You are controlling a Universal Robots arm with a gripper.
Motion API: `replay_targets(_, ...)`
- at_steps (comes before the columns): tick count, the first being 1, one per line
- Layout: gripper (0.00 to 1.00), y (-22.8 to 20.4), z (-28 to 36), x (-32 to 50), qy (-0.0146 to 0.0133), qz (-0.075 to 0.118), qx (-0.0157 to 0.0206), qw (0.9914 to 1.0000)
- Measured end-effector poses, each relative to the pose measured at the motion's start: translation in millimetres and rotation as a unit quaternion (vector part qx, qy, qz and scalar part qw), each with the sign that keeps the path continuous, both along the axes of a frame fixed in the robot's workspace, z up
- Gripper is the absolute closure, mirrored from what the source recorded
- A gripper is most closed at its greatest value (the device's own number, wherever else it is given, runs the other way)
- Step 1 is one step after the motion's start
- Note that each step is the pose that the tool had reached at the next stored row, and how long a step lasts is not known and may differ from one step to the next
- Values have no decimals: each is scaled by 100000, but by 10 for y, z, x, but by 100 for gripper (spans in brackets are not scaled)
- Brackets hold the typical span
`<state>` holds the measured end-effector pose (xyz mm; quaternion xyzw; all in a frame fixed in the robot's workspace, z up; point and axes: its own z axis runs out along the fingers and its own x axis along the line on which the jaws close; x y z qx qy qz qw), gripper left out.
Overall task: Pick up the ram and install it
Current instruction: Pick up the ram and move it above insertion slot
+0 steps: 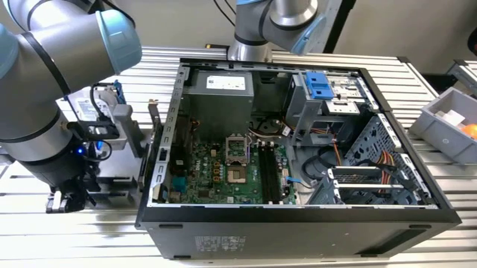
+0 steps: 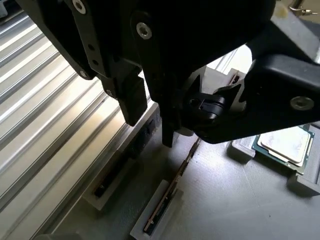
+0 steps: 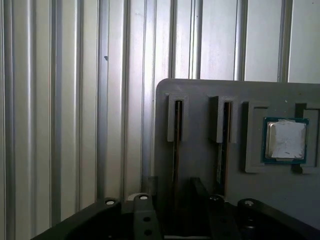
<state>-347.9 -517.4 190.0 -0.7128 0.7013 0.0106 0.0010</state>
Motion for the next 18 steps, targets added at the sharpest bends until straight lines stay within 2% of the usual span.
replay_targets(12,0,0,-8,0,0,-2,0,100000)
replay_targets(13,100,0,-9,0,1,-3,4,100000)
replay_targets(18,100,0,-11,0,5,-1,-5,100000)
